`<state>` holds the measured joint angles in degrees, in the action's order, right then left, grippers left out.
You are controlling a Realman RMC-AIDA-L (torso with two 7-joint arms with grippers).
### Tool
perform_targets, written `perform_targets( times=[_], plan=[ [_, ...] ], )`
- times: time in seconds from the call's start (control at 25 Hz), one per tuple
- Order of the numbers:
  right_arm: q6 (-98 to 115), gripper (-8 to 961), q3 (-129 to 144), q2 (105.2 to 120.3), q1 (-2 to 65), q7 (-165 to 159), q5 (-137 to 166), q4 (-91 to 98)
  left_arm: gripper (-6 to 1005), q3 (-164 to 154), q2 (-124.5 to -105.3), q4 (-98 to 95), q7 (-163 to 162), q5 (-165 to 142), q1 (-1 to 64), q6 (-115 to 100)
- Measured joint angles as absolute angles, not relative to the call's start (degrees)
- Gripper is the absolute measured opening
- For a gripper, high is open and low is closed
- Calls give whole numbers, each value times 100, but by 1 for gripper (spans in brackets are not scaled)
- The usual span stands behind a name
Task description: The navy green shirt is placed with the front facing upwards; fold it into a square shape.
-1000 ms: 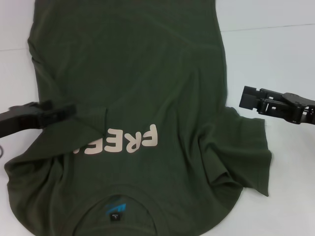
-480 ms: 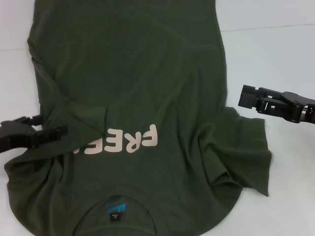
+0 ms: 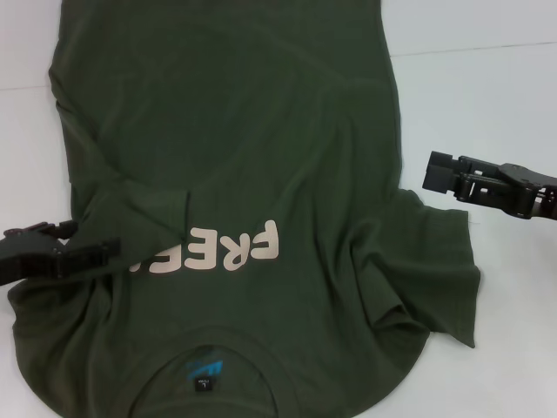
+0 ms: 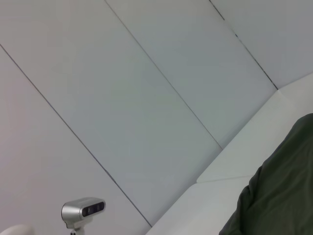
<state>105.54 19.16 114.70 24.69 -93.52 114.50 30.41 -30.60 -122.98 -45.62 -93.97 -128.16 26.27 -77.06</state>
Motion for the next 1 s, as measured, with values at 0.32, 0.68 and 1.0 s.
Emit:
perform_targets(
  times=[0.32, 0.68, 1.0],
  plan=[
    [10576, 941, 1916, 11475, 2452, -9352, 11441, 3041, 874, -3091, -12313, -4562, -9389, -12874, 2628, -7731],
    [10586, 941, 1916, 11478, 2468, -9352, 11434, 3041, 627, -3068, -12321, -4513, -9427, -12955, 2630, -7547],
    [10585, 941, 1916, 11488, 2470, -9351, 11434, 3041, 433, -3052, -12326, -4525, -9447, -12944, 2642, -7569]
  ],
)
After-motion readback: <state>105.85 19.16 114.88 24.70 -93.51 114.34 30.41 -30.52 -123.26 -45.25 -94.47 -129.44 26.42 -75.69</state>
